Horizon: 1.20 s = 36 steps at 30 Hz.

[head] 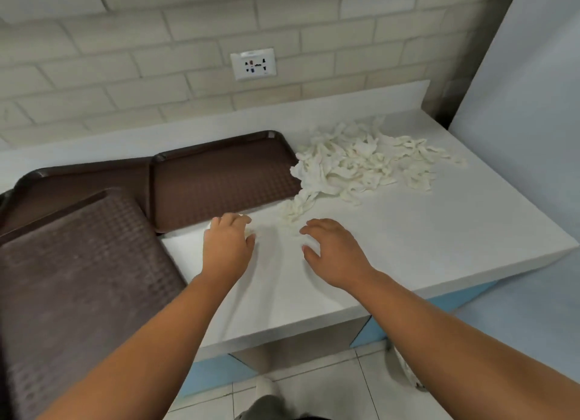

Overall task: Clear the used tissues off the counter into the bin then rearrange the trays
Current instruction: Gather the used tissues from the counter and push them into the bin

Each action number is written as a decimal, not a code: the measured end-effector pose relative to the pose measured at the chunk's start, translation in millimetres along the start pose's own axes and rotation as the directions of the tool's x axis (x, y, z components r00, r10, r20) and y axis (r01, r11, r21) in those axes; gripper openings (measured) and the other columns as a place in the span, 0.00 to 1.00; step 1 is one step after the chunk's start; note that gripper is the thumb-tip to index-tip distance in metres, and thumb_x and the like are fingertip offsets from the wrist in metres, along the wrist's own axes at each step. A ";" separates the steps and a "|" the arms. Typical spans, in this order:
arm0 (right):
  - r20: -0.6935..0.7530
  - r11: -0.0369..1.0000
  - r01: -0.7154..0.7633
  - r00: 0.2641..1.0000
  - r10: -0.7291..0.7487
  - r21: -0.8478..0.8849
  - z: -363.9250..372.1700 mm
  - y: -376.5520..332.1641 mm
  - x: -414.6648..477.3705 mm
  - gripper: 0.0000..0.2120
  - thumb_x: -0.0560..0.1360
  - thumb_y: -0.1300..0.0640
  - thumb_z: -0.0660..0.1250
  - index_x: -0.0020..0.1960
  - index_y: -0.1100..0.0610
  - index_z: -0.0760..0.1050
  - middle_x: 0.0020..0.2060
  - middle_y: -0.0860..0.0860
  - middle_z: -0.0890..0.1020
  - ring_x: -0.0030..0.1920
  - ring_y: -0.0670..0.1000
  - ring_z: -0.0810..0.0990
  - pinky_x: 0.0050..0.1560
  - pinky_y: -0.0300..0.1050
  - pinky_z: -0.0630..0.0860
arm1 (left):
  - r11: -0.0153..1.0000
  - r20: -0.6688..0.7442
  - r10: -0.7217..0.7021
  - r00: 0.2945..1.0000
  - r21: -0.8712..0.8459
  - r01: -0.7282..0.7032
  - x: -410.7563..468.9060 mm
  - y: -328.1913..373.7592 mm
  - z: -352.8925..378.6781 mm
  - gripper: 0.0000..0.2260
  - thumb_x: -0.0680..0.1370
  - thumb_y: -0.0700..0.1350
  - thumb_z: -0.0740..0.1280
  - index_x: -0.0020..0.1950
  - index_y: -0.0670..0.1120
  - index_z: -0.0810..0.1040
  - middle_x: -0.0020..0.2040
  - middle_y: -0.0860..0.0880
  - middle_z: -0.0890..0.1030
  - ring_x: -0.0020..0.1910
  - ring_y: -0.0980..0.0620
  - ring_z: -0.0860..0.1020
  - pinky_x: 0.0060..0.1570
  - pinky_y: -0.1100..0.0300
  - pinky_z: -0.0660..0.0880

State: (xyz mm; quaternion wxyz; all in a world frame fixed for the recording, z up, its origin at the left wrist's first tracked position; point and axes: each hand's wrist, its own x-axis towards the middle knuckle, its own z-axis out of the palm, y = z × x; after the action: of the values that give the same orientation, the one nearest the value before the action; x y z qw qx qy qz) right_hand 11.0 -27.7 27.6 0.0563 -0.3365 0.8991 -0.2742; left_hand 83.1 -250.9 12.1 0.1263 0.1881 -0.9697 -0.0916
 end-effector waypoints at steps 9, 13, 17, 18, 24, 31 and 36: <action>0.100 0.997 0.027 0.995 -0.019 -0.075 65.7 -57.7 64.3 0.21 0.78 0.50 0.65 0.69 0.53 0.72 0.68 0.48 0.74 0.70 0.51 0.68 0.69 0.46 0.67 | 0.974 0.296 -0.054 0.954 -0.195 0.116 26.1 -83.0 7.8 0.16 0.75 0.50 0.73 0.59 0.45 0.79 0.54 0.50 0.75 0.54 0.47 0.76 0.51 0.60 0.70; 0.136 0.990 0.010 0.991 0.009 -0.138 82.4 -71.7 79.4 0.25 0.75 0.44 0.67 0.70 0.50 0.71 0.67 0.47 0.74 0.67 0.52 0.70 0.65 0.51 0.70 | 0.942 0.240 0.026 0.970 -0.331 0.057 37.0 -94.5 -7.0 0.05 0.78 0.47 0.70 0.51 0.47 0.82 0.48 0.51 0.80 0.45 0.54 0.77 0.44 0.64 0.69; 0.158 0.975 0.006 0.987 0.030 -0.222 91.4 -78.5 89.0 0.24 0.75 0.42 0.67 0.68 0.48 0.72 0.65 0.46 0.75 0.64 0.52 0.71 0.60 0.50 0.72 | 0.879 0.189 -0.001 0.982 -0.467 0.091 47.7 -99.7 -32.3 0.05 0.79 0.50 0.68 0.50 0.50 0.81 0.43 0.55 0.80 0.41 0.57 0.77 0.39 0.67 0.70; 0.165 0.972 0.007 0.986 0.033 -0.235 93.4 -78.0 90.9 0.23 0.75 0.42 0.67 0.67 0.49 0.73 0.64 0.46 0.76 0.63 0.52 0.71 0.60 0.50 0.73 | 0.857 0.179 -0.014 0.984 -0.504 0.104 51.2 -101.5 -39.1 0.04 0.80 0.50 0.67 0.50 0.51 0.80 0.42 0.55 0.81 0.40 0.57 0.78 0.38 0.67 0.71; 0.216 0.956 0.042 0.976 0.023 -0.289 103.4 -79.5 95.6 0.28 0.73 0.37 0.66 0.69 0.48 0.71 0.64 0.48 0.73 0.64 0.53 0.69 0.60 0.51 0.73 | 0.685 0.144 -0.056 0.988 -0.715 0.143 71.5 -109.3 -75.5 0.08 0.84 0.46 0.60 0.50 0.50 0.78 0.39 0.55 0.82 0.37 0.56 0.81 0.40 0.59 0.77; 0.162 0.972 0.097 0.985 -0.062 -0.215 124.0 -78.4 96.0 0.14 0.78 0.63 0.62 0.62 0.57 0.78 0.52 0.54 0.78 0.53 0.56 0.78 0.54 0.44 0.74 | 0.596 0.204 -0.129 0.970 -0.766 0.241 84.9 -105.4 -90.4 0.11 0.84 0.52 0.57 0.52 0.50 0.77 0.34 0.50 0.72 0.32 0.52 0.71 0.37 0.53 0.76; 0.064 0.988 -0.054 0.996 0.063 -0.143 109.1 -66.8 87.3 0.09 0.78 0.67 0.58 0.53 0.61 0.74 0.48 0.55 0.77 0.45 0.53 0.77 0.45 0.39 0.68 | 0.565 0.194 -0.131 0.972 -0.791 0.234 81.8 -83.7 -85.7 0.26 0.81 0.61 0.61 0.35 0.41 0.70 0.27 0.52 0.66 0.24 0.55 0.63 0.29 0.59 0.64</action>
State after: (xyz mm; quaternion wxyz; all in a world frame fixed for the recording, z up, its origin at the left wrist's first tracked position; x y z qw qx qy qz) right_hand 13.6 -174.5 -21.6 0.0711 -0.3223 0.9233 -0.1964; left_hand 62.2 -370.2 92.0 0.1325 0.2035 -0.8020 -0.5457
